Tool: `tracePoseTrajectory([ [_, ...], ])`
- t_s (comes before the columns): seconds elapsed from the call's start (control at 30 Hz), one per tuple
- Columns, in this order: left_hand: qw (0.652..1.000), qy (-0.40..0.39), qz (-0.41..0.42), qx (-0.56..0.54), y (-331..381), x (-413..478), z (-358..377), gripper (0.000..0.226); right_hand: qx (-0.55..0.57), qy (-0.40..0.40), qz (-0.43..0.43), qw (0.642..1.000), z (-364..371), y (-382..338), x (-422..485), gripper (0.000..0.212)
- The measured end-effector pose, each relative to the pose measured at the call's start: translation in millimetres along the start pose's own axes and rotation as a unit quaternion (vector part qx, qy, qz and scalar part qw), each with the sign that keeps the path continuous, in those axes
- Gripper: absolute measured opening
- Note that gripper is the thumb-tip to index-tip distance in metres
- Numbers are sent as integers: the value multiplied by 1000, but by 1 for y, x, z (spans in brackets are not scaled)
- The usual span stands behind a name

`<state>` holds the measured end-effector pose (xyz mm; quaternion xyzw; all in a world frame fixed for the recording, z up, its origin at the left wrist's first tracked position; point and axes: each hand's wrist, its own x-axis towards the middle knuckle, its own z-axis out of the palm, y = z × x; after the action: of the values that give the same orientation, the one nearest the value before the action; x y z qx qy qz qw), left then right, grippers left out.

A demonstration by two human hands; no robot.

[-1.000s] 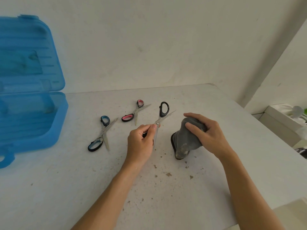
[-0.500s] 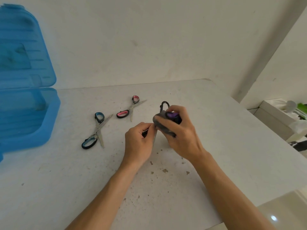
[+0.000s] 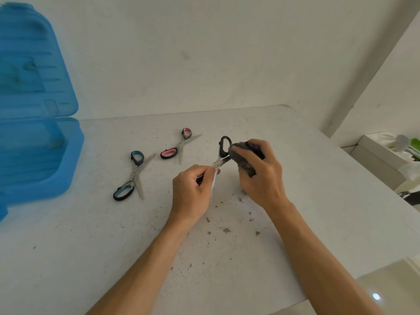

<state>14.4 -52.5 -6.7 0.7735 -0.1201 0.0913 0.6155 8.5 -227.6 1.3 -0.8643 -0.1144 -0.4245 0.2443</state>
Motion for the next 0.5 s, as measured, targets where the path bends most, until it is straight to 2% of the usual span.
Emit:
tracePoseTrajectory([
  [0.1,1000,-6,3,5,-3,1,0,30,2,-62,-87,994,4,-14,-13,31],
  [0.13,1000,-6,7,8,-5,1,-2,31,6,-65,-92,994,3,-16,-13,31],
  [0.27,1000,1,27,10,-4,1,-5,22,14,20,17,1000,-4,-8,-2,29],
  [0.4,1000,-13,15,14,-4,0,-2,29,18,-51,-59,997,1,-14,-12,40],
  [0.5,1000,-12,19,22,-5,2,-5,23,23,-30,-5,999,1,-10,-7,41],
])
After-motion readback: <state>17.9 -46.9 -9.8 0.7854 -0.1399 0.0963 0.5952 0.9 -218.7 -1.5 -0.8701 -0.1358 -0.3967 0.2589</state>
